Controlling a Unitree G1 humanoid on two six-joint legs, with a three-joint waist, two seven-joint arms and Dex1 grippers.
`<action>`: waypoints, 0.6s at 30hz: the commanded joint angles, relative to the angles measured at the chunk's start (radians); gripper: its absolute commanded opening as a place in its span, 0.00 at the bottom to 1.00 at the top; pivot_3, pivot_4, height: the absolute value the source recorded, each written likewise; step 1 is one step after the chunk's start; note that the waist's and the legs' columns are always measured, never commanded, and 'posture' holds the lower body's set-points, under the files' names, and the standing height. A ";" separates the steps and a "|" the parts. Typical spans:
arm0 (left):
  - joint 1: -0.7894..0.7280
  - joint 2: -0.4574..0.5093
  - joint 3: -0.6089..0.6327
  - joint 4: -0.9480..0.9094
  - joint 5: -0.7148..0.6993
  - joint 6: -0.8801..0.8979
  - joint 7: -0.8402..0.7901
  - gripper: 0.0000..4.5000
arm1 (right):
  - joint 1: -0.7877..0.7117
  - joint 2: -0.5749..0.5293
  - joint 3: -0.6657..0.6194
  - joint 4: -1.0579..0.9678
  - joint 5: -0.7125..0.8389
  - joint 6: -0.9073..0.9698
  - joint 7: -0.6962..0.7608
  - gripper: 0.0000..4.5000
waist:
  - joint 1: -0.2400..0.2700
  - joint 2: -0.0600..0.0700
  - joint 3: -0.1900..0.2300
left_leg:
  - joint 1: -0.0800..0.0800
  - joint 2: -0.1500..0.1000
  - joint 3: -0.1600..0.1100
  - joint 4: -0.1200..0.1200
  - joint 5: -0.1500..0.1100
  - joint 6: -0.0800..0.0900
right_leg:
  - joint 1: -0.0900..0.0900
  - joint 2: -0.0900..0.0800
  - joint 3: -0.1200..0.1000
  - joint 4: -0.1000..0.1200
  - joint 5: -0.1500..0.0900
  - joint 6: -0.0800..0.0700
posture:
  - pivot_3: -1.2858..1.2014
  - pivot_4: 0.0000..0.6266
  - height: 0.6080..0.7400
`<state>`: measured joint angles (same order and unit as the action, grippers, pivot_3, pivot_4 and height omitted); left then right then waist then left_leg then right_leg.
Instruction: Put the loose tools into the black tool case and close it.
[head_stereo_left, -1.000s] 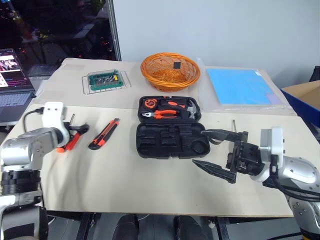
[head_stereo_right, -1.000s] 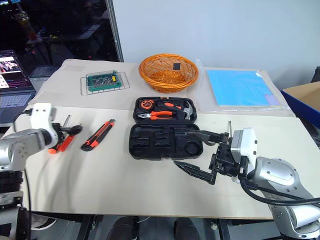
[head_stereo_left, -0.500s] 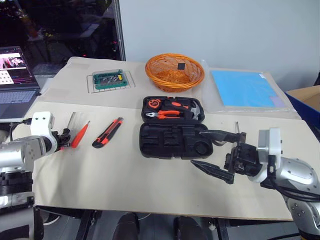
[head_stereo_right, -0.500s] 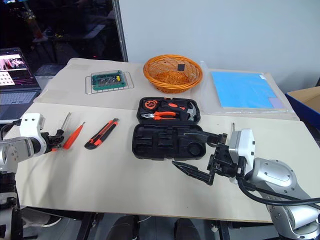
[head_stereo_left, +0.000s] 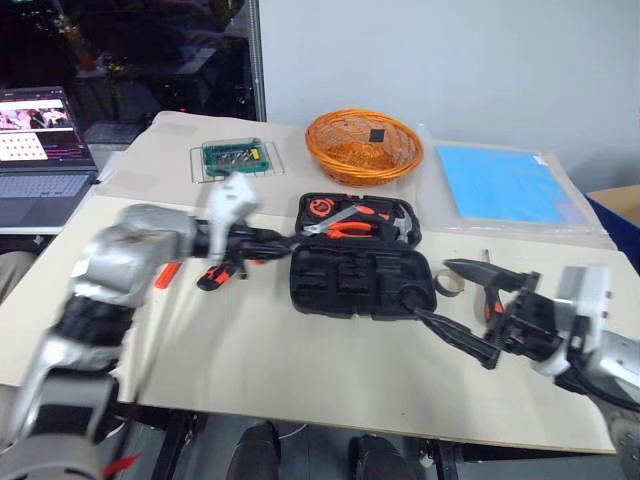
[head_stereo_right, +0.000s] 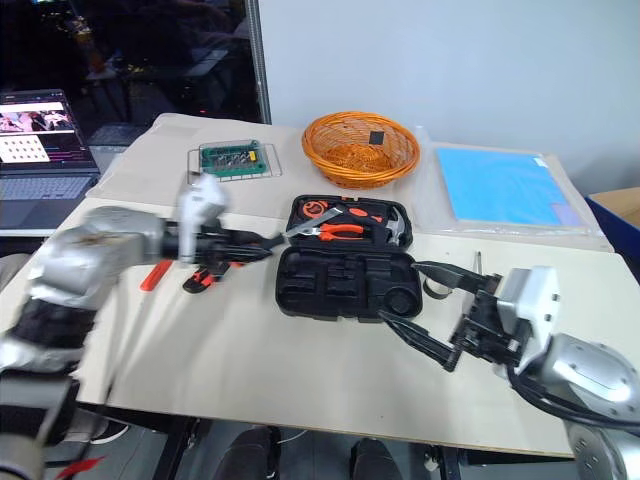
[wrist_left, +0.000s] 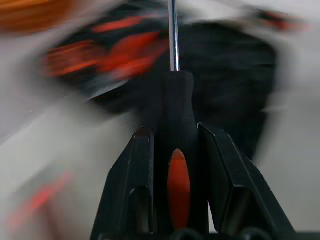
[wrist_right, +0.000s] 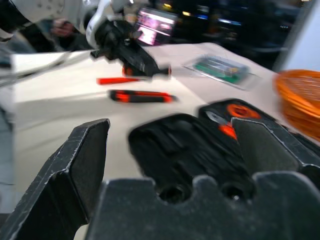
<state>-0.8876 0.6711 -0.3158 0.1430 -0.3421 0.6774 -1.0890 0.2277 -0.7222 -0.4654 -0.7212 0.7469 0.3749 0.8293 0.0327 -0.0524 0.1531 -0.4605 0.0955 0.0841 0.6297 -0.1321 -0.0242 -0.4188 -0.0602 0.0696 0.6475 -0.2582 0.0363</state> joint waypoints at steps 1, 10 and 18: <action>-0.147 -0.096 -0.130 0.264 0.190 -0.255 -0.064 0.19 | 0.070 -0.019 -0.153 -0.027 0.014 -0.012 0.016 1.00 | -0.010 0.000 0.000 | 0.000 0.000 -0.001 0.000 0.000 0.000 | 0.000 0.000 0.000 0.000 0.001 0.002 | 0.52 0.24 1.00; -0.388 -0.331 -0.221 0.890 0.463 -0.692 -0.044 0.19 | 0.110 -0.014 -0.177 -0.094 0.006 -0.009 -0.033 1.00 | -0.029 0.000 0.000 | -0.002 -0.004 -0.007 -0.001 0.000 0.002 | 0.000 0.000 0.001 0.000 0.002 0.009 | 0.52 0.24 1.00; -0.414 -0.381 -0.226 1.035 0.596 -0.794 0.002 0.19 | 0.145 -0.003 -0.175 -0.153 0.015 -0.003 -0.081 1.00 | -0.022 0.000 0.000 | -0.008 -0.010 -0.016 0.002 0.000 0.002 | 0.001 0.000 0.000 0.000 0.001 0.012 | 0.52 0.24 1.00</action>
<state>-1.2802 0.2904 -0.5450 1.1563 0.2138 -0.1062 -1.1042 0.3717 -0.7276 -0.6177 -0.8476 0.7512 0.3761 0.7614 0.0110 -0.0520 0.1533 -0.4683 0.0850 0.0676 0.6321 -0.1321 -0.0222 -0.4177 -0.0605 0.0698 0.6476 -0.2576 0.0478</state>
